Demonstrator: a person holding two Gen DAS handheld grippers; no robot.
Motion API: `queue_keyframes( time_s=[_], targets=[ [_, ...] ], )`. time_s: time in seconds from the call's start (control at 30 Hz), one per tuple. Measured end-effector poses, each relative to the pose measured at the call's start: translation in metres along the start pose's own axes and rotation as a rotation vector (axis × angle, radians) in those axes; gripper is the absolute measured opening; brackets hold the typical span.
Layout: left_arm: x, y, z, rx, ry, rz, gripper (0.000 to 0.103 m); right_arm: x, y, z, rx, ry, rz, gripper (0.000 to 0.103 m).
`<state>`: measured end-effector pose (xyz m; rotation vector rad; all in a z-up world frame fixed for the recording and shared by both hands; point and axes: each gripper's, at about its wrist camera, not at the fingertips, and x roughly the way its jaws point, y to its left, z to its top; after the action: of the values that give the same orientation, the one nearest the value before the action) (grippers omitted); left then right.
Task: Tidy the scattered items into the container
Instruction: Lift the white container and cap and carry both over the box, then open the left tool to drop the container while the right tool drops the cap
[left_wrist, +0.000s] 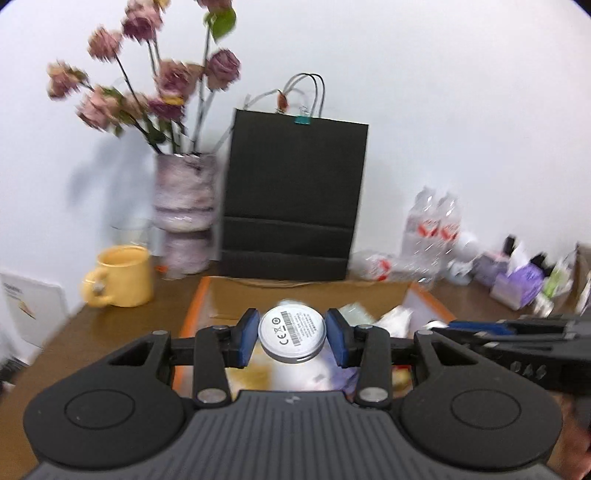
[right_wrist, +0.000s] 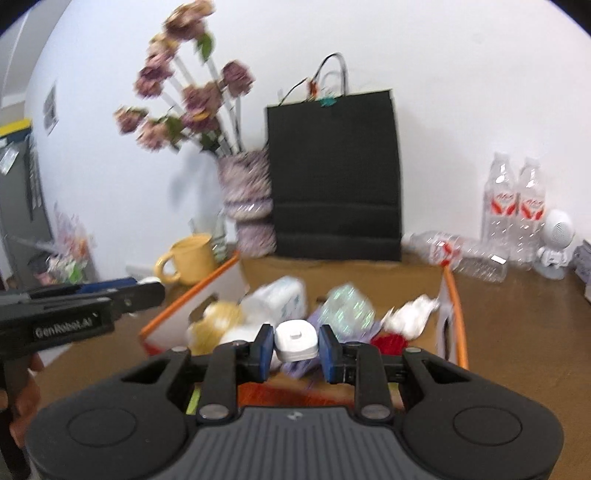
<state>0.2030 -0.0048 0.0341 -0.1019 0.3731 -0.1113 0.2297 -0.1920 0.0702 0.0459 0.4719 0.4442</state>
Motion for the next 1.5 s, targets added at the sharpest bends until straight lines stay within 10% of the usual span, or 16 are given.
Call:
queue_keyframes(
  time_s=[0.4,0.93,1.1,1.5],
  targets=[
    [0.104,-0.028,-0.008,0.011,0.120,-0.051,0.040,0.066,-0.041,0.002,0.057,0.119,-0.081,0.025],
    [0.134,-0.032,-0.025,0.101,0.193,-0.029,0.041,0.106,-0.053,-0.012,0.047,0.236,-0.087,0.025],
    [0.129,-0.033,-0.023,0.106,0.173,-0.019,0.052,0.104,-0.055,-0.011,0.058,0.240,-0.107,0.028],
    [0.103,-0.030,-0.010,0.080,0.104,0.017,0.103,0.093,-0.048,-0.005,0.044,0.186,-0.114,0.079]
  ],
)
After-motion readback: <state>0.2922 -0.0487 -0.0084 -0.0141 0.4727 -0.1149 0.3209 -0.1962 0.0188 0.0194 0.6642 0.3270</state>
